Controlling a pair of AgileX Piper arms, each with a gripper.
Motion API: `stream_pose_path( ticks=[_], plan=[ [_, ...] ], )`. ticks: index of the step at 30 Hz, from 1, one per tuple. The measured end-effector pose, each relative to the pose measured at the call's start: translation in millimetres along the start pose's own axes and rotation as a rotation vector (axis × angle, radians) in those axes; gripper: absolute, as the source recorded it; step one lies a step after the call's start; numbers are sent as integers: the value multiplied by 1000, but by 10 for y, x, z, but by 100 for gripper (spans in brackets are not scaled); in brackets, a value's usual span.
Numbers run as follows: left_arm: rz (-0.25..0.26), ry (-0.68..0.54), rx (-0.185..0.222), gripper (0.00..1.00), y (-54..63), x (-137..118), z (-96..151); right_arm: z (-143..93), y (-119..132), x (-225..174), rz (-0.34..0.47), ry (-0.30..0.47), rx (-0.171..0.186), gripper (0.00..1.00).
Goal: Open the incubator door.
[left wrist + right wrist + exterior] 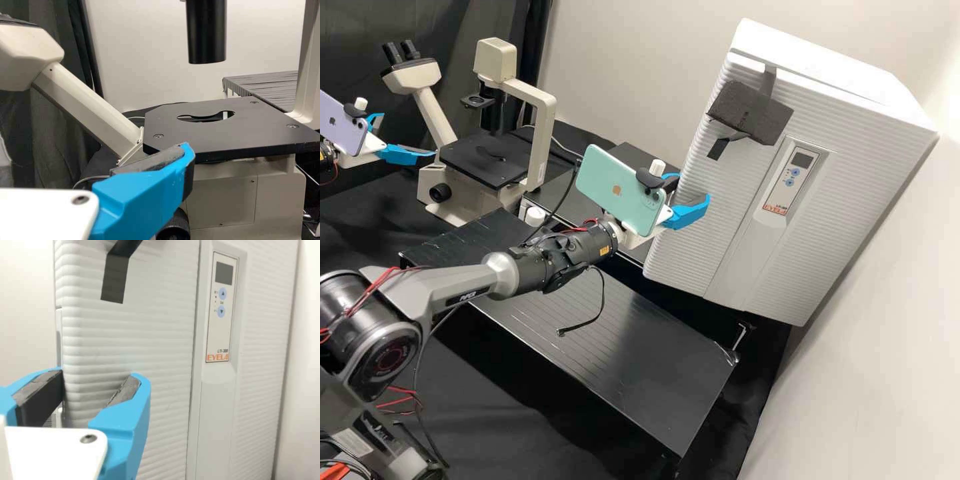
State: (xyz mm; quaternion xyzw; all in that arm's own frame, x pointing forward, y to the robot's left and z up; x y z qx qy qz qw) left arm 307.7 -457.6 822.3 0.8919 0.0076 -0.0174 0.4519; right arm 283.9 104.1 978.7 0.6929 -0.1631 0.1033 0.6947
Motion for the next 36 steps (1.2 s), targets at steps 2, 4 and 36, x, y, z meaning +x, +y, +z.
stream_pose_path(
  ticks=[2, 4, 36],
  plan=[
    [0, 0, 0, 100, 0, 0, 0, 43, 57, -94, 10, 0, -5, 0],
    [0, 0, 0, 100, 0, 0, 0, 68, 101, -179, 20, -1, -4, 100],
    [0, 0, 0, 100, 0, 0, 0, 292, 535, -1028, 476, -370, -79, 100]
  ],
)
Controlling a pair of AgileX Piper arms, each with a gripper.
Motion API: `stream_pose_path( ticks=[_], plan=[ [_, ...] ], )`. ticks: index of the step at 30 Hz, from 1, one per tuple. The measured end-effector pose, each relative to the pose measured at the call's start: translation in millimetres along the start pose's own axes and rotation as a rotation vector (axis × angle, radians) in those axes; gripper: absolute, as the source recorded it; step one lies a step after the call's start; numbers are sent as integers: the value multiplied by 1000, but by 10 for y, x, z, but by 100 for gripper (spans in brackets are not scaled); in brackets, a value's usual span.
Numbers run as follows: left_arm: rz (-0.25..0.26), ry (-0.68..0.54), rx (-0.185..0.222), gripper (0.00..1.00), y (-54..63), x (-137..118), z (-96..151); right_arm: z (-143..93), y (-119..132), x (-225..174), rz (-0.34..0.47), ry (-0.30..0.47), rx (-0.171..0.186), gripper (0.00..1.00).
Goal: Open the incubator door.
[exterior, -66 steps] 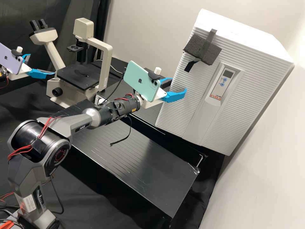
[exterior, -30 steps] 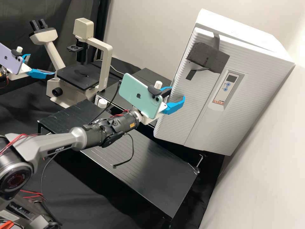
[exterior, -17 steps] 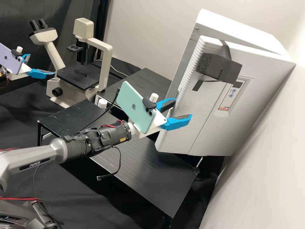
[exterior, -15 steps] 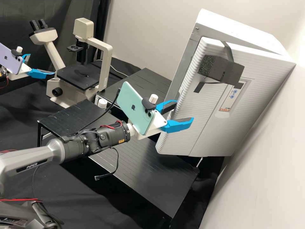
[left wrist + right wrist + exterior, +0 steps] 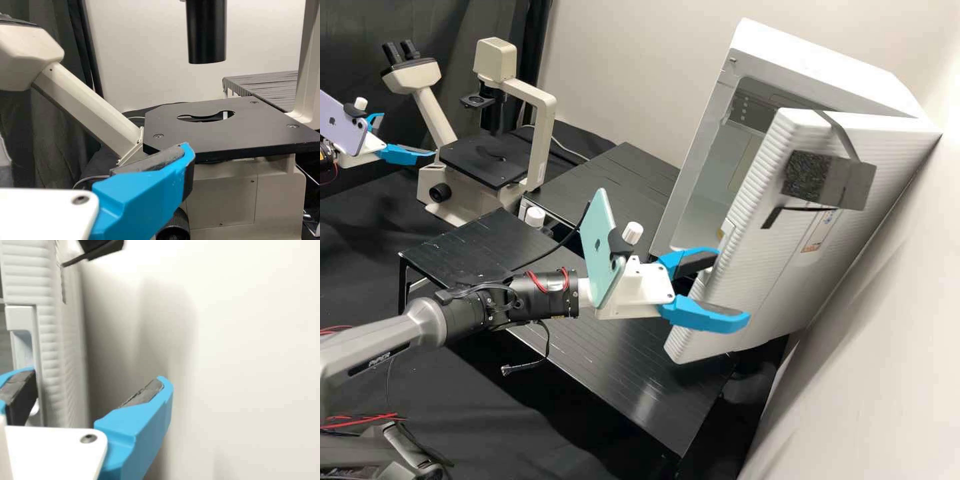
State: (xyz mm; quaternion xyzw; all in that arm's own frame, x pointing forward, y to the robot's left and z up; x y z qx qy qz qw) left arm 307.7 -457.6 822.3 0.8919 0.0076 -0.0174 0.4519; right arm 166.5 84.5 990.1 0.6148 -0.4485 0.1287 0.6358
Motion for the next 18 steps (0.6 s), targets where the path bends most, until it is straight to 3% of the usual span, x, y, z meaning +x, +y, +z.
stream_pose_path(
  ticks=[9, 15, 18],
  plan=[
    [0, 0, 0, 100, 0, 0, 0, -53, 112, -265, 46, 76, 75, 100],
    [0, 0, 0, 100, 0, 0, 0, -149, 178, -493, 52, 264, 95, 100],
    [0, 0, 0, 100, 0, 0, 0, -190, 183, -622, 16, 377, 140, 100]
  ],
)
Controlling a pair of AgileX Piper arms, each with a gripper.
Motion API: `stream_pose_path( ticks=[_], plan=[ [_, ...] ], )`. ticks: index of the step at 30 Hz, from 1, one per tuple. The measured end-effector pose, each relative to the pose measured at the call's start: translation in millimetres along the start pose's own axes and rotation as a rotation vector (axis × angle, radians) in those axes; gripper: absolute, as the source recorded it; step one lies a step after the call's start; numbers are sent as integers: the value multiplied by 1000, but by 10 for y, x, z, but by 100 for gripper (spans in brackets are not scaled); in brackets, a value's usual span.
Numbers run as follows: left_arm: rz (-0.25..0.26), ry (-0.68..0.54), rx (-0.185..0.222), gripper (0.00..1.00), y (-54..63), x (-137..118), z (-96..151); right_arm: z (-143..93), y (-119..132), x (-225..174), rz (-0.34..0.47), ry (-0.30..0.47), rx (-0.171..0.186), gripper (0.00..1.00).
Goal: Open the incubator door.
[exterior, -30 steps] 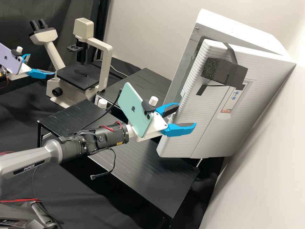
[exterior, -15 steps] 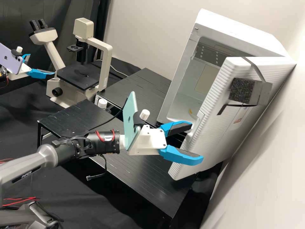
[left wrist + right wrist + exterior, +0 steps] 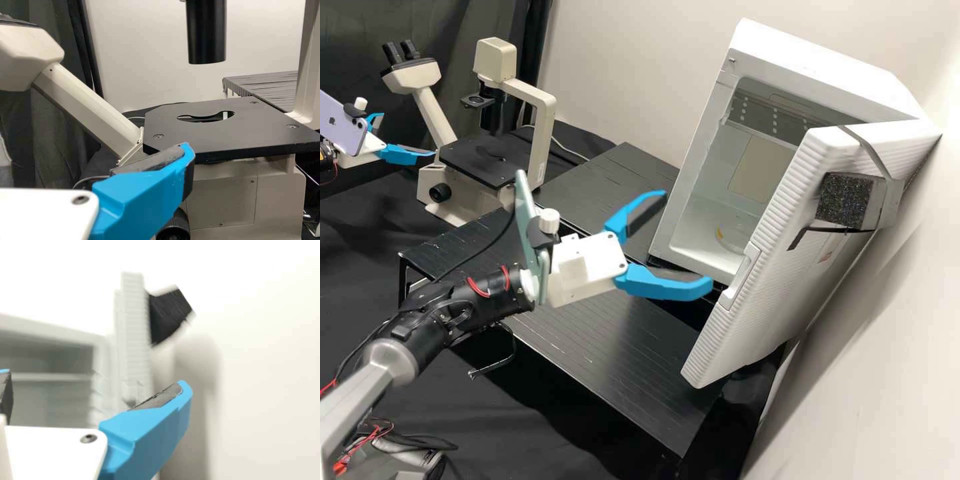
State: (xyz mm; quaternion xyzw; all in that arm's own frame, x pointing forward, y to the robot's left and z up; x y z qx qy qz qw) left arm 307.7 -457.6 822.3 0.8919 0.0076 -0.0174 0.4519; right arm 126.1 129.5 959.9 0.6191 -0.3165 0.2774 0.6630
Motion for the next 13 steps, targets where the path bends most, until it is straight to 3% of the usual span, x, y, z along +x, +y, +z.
stream_pose_path(
  ticks=[2, 9, 13],
  plan=[
    [0, 0, 0, 100, 0, 0, 0, -50, -20, -62, -25, 82, 55, 100],
    [0, 0, 0, 100, 0, 0, 0, -156, -224, -217, -183, 392, 302, 100],
    [0, 0, 0, 100, 0, 0, 0, -184, -351, -283, -271, 495, 378, 100]
  ],
)
